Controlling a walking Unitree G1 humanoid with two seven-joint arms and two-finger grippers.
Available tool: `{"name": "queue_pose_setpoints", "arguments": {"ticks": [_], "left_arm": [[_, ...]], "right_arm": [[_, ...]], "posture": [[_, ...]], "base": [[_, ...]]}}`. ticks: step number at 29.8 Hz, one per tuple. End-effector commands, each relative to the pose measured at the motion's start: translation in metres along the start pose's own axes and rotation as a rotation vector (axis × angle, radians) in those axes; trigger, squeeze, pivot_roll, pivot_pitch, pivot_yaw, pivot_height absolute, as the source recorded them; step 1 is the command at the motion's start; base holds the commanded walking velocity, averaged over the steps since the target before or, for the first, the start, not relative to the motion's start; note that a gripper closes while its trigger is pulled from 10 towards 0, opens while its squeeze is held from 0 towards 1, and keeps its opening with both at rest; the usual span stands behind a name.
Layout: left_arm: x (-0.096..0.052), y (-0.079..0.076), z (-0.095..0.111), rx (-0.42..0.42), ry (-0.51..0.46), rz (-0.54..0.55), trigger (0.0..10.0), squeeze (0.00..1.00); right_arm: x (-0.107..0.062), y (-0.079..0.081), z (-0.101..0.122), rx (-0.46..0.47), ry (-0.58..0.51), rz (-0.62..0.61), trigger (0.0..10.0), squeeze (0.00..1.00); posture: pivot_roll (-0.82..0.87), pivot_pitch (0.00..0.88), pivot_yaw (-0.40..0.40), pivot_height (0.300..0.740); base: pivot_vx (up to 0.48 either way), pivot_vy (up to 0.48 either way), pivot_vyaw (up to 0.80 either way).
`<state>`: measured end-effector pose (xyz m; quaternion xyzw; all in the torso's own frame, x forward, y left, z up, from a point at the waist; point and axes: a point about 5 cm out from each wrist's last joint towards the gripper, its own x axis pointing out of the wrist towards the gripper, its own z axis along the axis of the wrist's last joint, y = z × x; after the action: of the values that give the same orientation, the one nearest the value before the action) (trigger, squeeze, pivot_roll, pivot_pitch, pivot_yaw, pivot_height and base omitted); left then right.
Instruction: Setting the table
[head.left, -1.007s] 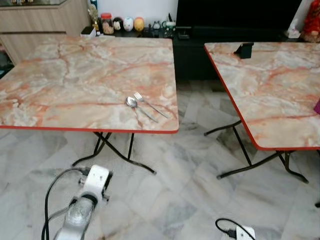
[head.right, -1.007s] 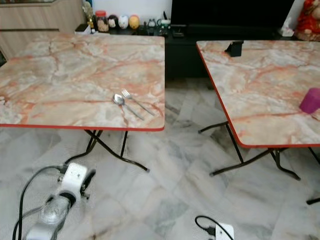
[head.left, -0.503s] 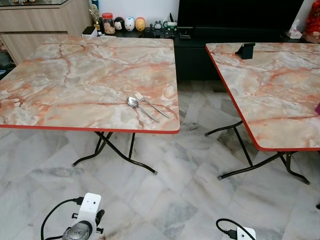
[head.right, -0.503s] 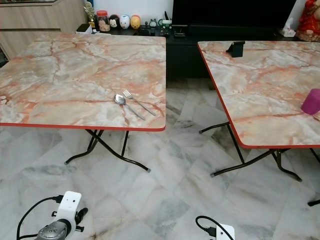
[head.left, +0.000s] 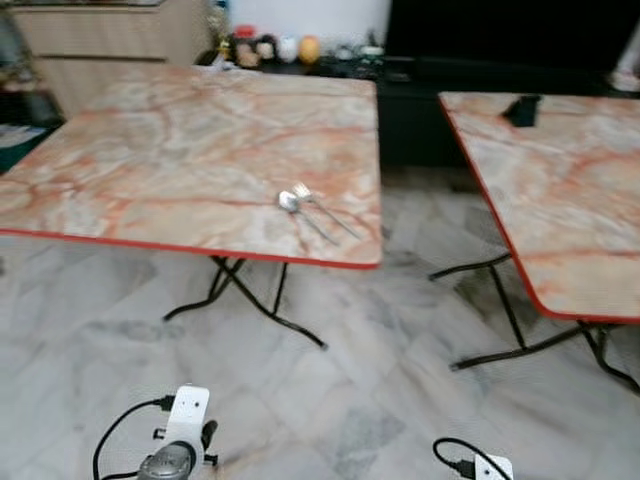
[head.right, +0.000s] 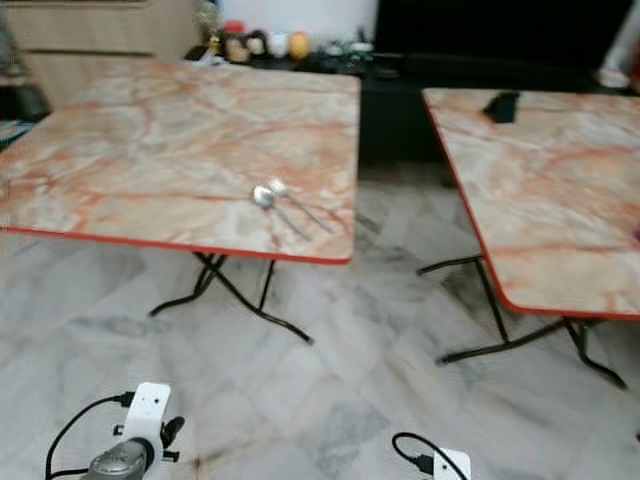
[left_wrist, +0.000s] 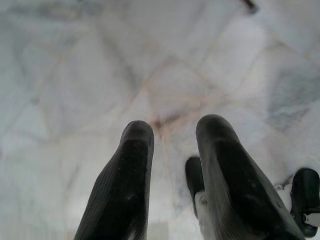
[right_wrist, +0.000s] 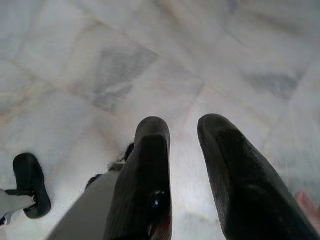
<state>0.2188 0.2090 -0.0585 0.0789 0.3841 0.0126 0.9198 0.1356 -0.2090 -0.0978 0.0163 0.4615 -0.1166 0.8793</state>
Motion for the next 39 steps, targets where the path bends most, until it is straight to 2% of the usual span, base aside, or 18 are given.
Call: {"name": "queue_pose_setpoints", "arguments": {"ticks": [1,8,19,30,39], "left_arm": [[-0.0021,0.0015,-0.0104,-0.009,0.041,0.016,10.0,0.00],[-0.0027,0.0026,-0.0131,-0.004,0.052,0.022,10.0,0.00],[-0.0011,-0.0047,-0.0083,-0.006,0.037,0.004,10.0,0.00],[-0.0018,-0.0043,-0.0105,-0.043,0.038,0.003,10.0,0.00],[-0.0018,-0.0059,-0.0115,-0.047,0.046,-0.005,10.0,0.00]], "right_arm": [[0.0001,-0.0018,0.0012,-0.003,-0.007,-0.005,10.0,0.00],[0.0002,-0.0011,0.0015,-0.006,-0.008,0.000,10.0,0.00],[0.0003,-0.0014,0.0018,-0.009,-0.006,-0.001,10.0,0.00],[0.0003,-0.0024,0.0017,-0.013,-0.005,0.000,10.0,0.00],[0.0002,-0.0021,0.0013,0.012,-0.007,0.002,10.0,0.00]], "posture": [[0.07,0.000,-0.028,0.740],[0.07,0.000,-0.026,0.740],[0.07,0.000,-0.026,0.740],[0.07,0.000,-0.032,0.740],[0.06,0.000,-0.032,0.740]], "base": [[0.000,0.000,0.80],[0.000,0.000,0.80],[0.000,0.000,0.80],[0.000,0.000,0.80],[0.000,0.000,0.00]]}}
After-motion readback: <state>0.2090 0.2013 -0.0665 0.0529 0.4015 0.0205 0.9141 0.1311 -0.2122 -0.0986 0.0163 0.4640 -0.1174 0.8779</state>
